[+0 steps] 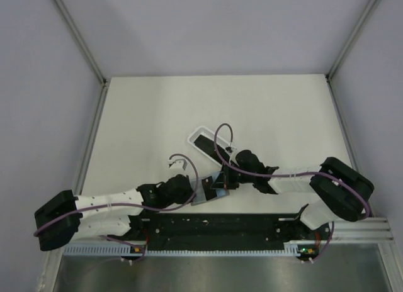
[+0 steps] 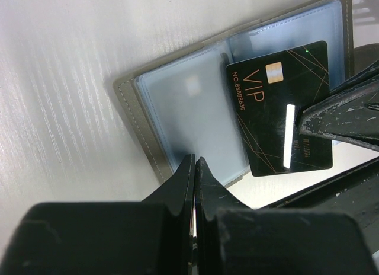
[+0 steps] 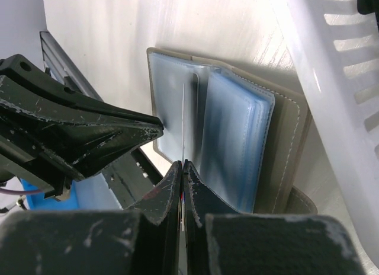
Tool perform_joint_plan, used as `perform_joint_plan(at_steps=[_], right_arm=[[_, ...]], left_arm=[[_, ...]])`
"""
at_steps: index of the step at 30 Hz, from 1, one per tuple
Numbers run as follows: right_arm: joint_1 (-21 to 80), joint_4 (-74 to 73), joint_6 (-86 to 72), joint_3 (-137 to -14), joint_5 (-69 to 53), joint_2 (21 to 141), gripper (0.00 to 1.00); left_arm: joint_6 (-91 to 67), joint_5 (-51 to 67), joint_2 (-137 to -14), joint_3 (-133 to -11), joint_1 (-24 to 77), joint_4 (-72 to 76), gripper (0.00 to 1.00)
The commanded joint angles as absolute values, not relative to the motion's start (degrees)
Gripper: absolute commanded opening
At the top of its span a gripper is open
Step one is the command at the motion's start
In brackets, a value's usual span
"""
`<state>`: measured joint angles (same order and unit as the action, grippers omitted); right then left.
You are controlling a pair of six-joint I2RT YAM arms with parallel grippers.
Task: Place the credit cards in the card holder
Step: Insert the credit card into the card holder.
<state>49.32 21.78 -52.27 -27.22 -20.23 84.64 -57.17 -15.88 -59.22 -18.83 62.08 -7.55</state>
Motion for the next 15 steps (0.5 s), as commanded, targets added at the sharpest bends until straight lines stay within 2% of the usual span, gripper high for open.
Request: perform_joint_plan(at_steps=[1,15], right_arm=[[48.87,24.88,-52.56,-27.68,-20.92,85.08,0.00],[48.78,20.48,-52.47,-28.65,-17.49,85.60,0.00]], left_arm=[[-56.95,-15.64,-59.85,-16.35,62.23,-14.41,0.00],[-56.86,-15.56,-59.59,-16.44,62.23,-14.68,0.00]])
